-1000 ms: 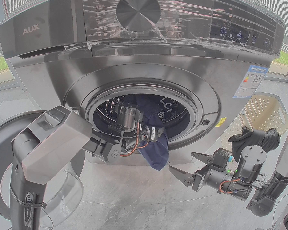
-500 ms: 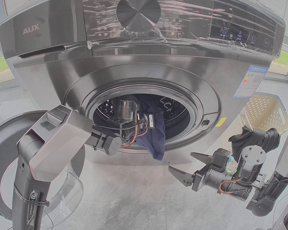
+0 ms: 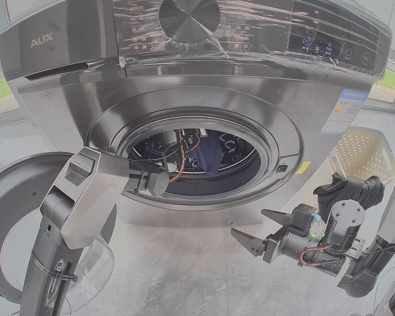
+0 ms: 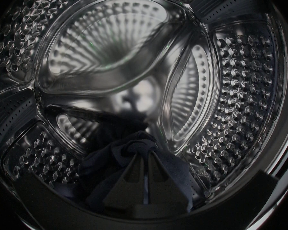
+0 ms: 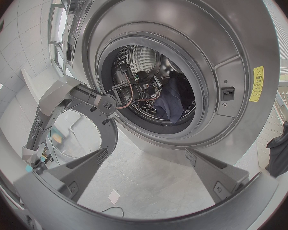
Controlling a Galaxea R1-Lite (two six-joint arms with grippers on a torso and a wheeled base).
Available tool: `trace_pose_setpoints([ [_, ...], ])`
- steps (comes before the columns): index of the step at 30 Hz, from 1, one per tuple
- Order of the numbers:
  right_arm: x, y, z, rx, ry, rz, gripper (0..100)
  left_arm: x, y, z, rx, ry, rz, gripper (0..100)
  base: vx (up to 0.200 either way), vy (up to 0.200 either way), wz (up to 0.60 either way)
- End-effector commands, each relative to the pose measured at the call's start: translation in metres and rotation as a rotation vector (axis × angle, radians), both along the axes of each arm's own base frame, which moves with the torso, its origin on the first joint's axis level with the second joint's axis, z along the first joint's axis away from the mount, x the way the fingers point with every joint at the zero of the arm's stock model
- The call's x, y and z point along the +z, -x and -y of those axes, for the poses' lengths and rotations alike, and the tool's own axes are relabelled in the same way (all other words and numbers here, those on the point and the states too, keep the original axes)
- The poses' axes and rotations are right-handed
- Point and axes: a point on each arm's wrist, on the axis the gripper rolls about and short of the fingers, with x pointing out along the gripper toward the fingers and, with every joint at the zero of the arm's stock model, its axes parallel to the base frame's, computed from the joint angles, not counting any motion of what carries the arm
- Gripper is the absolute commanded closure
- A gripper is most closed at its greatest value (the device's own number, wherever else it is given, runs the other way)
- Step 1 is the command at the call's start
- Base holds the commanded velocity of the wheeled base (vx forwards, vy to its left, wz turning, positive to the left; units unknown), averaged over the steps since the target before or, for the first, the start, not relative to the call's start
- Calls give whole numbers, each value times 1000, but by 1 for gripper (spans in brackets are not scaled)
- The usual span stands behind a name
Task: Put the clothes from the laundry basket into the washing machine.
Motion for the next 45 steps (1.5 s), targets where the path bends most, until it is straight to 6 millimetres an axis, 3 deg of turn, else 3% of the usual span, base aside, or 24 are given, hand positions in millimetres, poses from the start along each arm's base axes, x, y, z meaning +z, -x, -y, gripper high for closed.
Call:
trace_pose_setpoints([
  [1, -1, 0, 0, 0, 2, -3, 0, -5, -9, 2, 18, 28, 47, 100, 0, 0, 0],
  [3, -1, 0, 0, 0, 2, -3, 0, -4, -8, 3, 15, 29, 49, 100, 0, 0, 0],
  [4, -1, 0, 0, 0, 2, -3, 0, -4, -8, 4, 14, 29, 49, 0, 0, 0, 0],
  [14, -1, 0, 0, 0, 3, -4, 0, 8, 0, 12, 33, 58, 84, 0, 0, 0, 0],
  [16, -1, 1, 1, -1, 5, -6, 0, 2, 7, 12, 30, 33, 50, 0, 0, 0, 0],
  [18, -2, 2, 2, -1, 10, -12, 0, -10, 31, 13, -14, -36, -37, 0, 0, 0, 0],
  [19, -2, 2, 2, -1, 10, -12, 0, -10, 31, 13, -14, -36, -37, 0, 0, 0, 0],
  [20, -3, 5, 5, -1, 15, -18, 0, -21, 60, 16, -103, -98, -120, 0, 0, 0, 0],
  [23, -2, 9, 8, -1, 20, -24, 0, -39, 102, 15, -219, -181, -208, 0, 0, 0, 0],
  [28, 6, 21, 17, 5, 13, -11, 0, -50, 153, 3, -293, -280, -270, 0, 0, 0, 0],
  [36, 13, 46, 31, 31, 12, -10, 0, -34, 217, -12, -400, -295, -249, 0, 0, 0, 0],
  [40, 13, 58, 44, 17, 21, -25, 0, -39, 252, -18, -439, -326, -272, 0, 0, 0, 0],
  [45, 31, 65, 55, -82, -40, 37, 0, -25, 288, -42, -443, -325, -258, 0, 0, 0, 0],
])
